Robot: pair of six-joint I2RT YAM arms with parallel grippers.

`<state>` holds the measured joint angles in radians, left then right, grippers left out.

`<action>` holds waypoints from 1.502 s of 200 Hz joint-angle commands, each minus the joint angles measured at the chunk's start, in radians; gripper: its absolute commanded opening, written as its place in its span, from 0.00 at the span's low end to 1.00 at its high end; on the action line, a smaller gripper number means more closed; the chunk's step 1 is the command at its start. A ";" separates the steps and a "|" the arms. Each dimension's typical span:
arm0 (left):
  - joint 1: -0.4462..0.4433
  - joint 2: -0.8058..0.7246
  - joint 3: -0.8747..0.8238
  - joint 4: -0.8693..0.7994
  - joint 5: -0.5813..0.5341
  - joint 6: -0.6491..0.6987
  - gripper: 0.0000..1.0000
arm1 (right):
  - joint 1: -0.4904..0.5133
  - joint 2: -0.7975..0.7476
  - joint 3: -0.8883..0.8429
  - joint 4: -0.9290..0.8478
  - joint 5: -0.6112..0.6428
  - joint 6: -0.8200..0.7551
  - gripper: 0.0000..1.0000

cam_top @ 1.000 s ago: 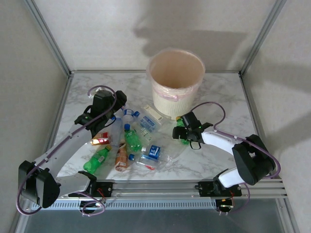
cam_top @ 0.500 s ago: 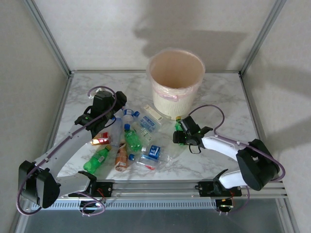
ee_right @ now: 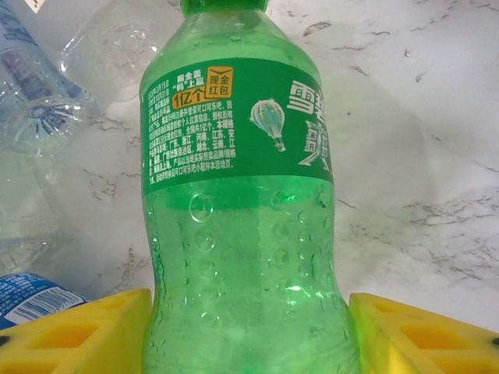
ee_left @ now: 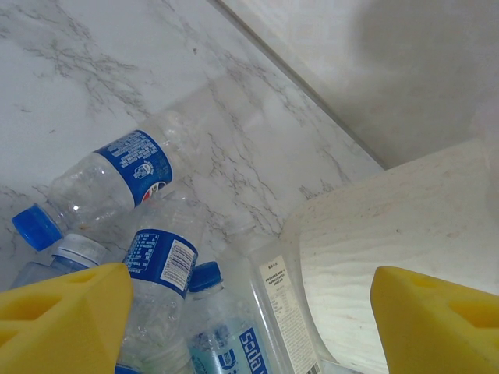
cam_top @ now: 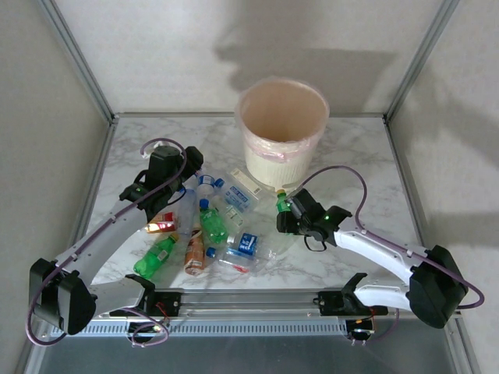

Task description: Put the plastic bottles in the bin

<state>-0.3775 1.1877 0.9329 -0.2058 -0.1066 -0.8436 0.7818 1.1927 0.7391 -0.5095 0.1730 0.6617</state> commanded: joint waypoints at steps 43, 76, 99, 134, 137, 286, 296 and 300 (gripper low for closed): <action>0.010 -0.010 0.032 -0.019 -0.013 -0.002 0.80 | 0.104 -0.053 0.207 -0.144 0.033 0.028 0.61; 0.015 -0.004 0.043 -0.019 -0.027 0.000 0.80 | 0.199 -0.056 0.333 -0.220 0.040 0.046 0.61; 0.021 -0.001 0.046 -0.021 -0.033 0.000 0.80 | 0.247 -0.041 0.438 -0.259 0.065 0.052 0.61; 0.024 -0.010 0.036 -0.027 -0.033 -0.001 0.80 | 0.245 0.018 0.675 -0.302 0.094 0.006 0.61; 0.025 -0.010 0.033 -0.028 -0.033 -0.002 0.80 | 0.243 0.027 0.692 -0.306 0.096 -0.003 0.61; 0.027 0.124 0.054 0.092 0.128 -0.005 0.79 | -0.216 0.442 1.252 -0.350 0.059 -0.209 0.82; 0.027 0.152 0.066 0.115 0.148 -0.013 0.78 | -0.221 0.447 1.255 -0.354 0.068 -0.213 0.90; 0.027 0.163 0.072 0.124 0.156 -0.016 0.78 | -0.222 0.447 1.259 -0.357 0.074 -0.214 0.91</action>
<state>-0.3580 1.3010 0.9516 -0.1585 -0.0170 -0.8433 0.5747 1.6428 1.9560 -0.8608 0.2420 0.4702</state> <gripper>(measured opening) 0.788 0.868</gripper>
